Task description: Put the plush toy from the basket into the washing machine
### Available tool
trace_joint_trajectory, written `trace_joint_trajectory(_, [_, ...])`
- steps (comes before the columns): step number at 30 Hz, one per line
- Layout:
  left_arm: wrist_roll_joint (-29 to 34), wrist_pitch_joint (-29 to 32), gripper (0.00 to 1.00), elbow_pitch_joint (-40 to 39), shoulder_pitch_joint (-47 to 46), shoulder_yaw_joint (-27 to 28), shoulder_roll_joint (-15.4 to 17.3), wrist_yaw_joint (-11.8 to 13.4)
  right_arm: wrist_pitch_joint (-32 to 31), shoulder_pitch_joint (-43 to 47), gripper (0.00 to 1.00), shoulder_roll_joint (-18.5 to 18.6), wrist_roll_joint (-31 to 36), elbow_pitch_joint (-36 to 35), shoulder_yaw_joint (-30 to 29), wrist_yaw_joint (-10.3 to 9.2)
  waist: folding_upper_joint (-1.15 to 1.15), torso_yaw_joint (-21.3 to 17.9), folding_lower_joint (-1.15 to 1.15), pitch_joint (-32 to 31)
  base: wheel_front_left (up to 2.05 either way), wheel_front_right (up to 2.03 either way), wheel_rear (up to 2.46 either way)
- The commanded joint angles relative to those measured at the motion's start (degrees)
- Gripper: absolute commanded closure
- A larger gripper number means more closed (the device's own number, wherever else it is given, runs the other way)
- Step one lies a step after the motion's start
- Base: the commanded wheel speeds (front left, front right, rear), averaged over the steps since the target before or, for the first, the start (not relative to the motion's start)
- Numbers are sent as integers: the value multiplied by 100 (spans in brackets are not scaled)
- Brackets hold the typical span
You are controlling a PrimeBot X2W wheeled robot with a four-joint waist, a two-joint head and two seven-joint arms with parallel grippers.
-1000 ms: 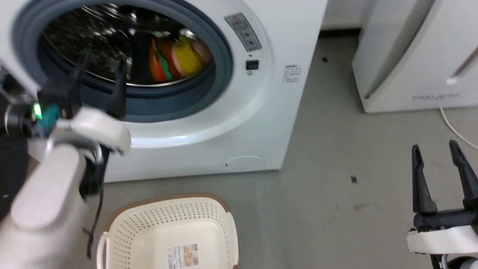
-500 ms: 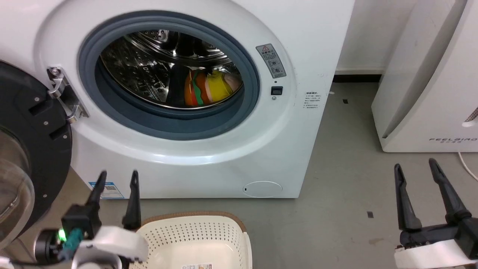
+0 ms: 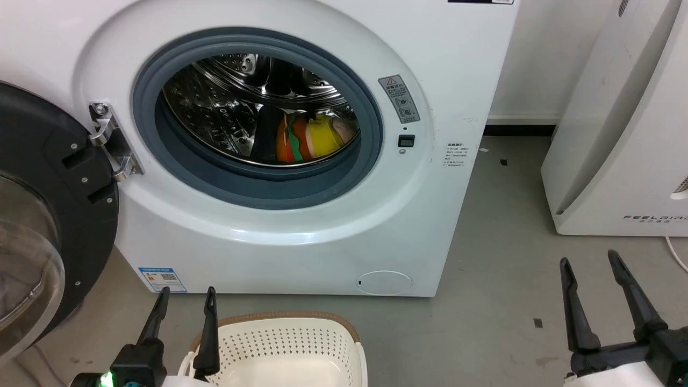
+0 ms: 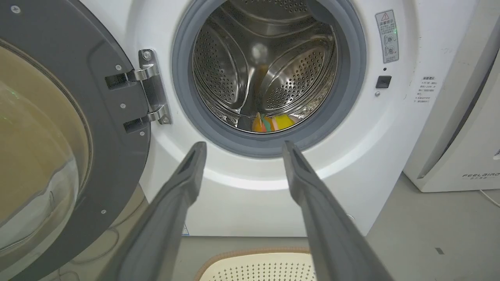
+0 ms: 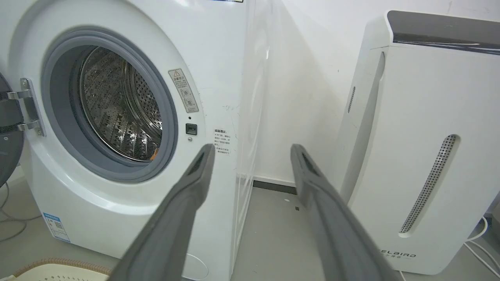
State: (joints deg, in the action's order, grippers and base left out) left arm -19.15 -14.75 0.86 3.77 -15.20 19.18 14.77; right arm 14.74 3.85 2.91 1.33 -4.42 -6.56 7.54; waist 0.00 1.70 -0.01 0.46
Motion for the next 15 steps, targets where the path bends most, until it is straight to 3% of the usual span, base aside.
trace_joint_trajectory(1, [81,-25,0,-57,84,70,-52,-56,26,100,0,-3,-55,15,14,-5,0,5,1,0,0,0,0])
trace_joint_trajectory(4, [179,-25,0,-125,113,171,-139,-143,26,114,0,-3,-63,25,14,-5,0,16,1,9,0,0,0])
trace_joint_trajectory(5, [159,3,100,-98,44,151,-127,-134,-2,52,100,0,4,16,8,0,0,15,1,9,0,0,0])
trace_joint_trajectory(15, [276,109,100,-92,16,235,-227,-225,-104,21,100,0,1,45,51,0,0,2,1,4,0,0,0])
